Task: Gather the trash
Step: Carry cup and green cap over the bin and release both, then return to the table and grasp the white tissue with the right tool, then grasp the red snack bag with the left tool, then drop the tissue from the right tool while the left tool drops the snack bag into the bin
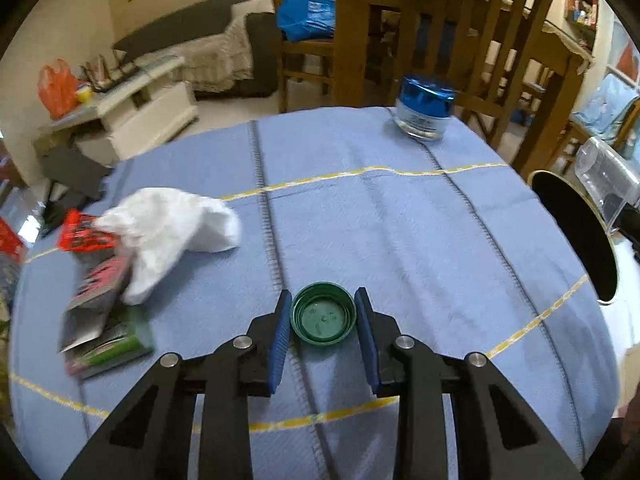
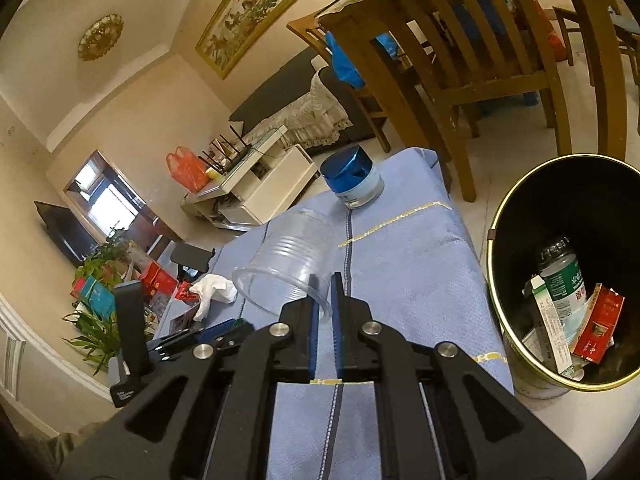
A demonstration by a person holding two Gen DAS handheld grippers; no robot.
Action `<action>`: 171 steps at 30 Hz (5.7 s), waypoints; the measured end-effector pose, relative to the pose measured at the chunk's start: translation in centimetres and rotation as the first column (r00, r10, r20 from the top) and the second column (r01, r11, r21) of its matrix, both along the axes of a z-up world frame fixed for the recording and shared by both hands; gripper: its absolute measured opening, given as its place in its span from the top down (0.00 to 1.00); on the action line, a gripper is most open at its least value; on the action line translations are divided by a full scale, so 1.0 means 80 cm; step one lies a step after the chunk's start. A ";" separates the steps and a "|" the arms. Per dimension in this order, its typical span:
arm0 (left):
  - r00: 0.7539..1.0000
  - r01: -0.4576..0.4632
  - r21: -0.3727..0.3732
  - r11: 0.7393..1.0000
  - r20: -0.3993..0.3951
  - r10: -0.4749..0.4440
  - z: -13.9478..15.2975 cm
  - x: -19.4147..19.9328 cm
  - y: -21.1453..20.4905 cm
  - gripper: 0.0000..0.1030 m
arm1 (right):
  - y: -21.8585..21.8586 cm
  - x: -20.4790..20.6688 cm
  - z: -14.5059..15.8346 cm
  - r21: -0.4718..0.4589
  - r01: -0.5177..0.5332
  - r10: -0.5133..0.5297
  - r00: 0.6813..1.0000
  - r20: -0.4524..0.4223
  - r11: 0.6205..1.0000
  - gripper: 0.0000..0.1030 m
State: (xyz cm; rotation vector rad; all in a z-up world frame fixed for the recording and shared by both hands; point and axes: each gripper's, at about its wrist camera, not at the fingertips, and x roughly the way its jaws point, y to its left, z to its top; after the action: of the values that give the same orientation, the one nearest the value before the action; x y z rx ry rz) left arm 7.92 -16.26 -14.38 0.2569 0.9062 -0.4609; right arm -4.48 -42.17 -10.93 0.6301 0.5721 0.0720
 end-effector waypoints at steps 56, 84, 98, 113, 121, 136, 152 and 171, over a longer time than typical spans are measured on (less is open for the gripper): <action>0.854 0.505 0.040 0.862 0.119 -0.506 0.059 -0.146 -0.362 0.71 | -0.225 -0.180 -0.038 0.103 0.788 -0.787 0.614 -0.058 0.607 0.05; 0.948 0.298 0.059 0.953 0.099 -0.303 0.013 -0.126 -0.070 0.09 | -0.157 -0.064 -0.033 -0.214 0.544 -0.578 0.803 -0.145 0.811 0.05; 0.974 -0.163 -0.060 0.985 0.146 0.170 0.020 -0.052 0.214 0.07 | 0.169 0.133 -0.004 -0.108 -0.239 0.221 0.963 -0.157 0.965 0.22; 0.968 -0.219 -0.189 0.957 0.080 0.237 0.017 -0.042 0.266 0.07 | 0.258 0.240 -0.027 0.078 -0.316 0.325 0.904 -0.278 0.946 0.98; 0.975 -0.195 -0.187 0.963 0.067 0.211 0.019 -0.039 0.256 0.07 | 0.139 0.112 0.010 0.056 -0.221 0.228 0.959 -0.171 0.974 0.98; 0.965 -0.258 -0.214 0.942 -0.009 0.262 0.062 0.125 0.212 0.07 | -0.004 0.019 -0.036 0.109 -0.042 0.049 0.997 -0.067 0.993 0.98; 0.943 -0.327 -0.139 0.935 -0.115 0.313 0.016 0.179 0.200 0.74 | -0.002 0.027 -0.038 0.131 -0.073 0.082 0.995 -0.063 0.989 0.98; 0.992 0.114 -0.208 0.972 0.071 -0.101 0.090 -0.003 0.033 0.73 | -0.024 0.007 -0.028 0.026 0.061 -0.059 0.995 -0.078 0.998 0.98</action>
State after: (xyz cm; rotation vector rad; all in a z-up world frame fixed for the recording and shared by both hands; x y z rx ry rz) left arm 7.67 -13.64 -7.16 0.1250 0.7799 -0.6424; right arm -3.94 -44.11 -13.13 0.6794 0.6267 -0.0006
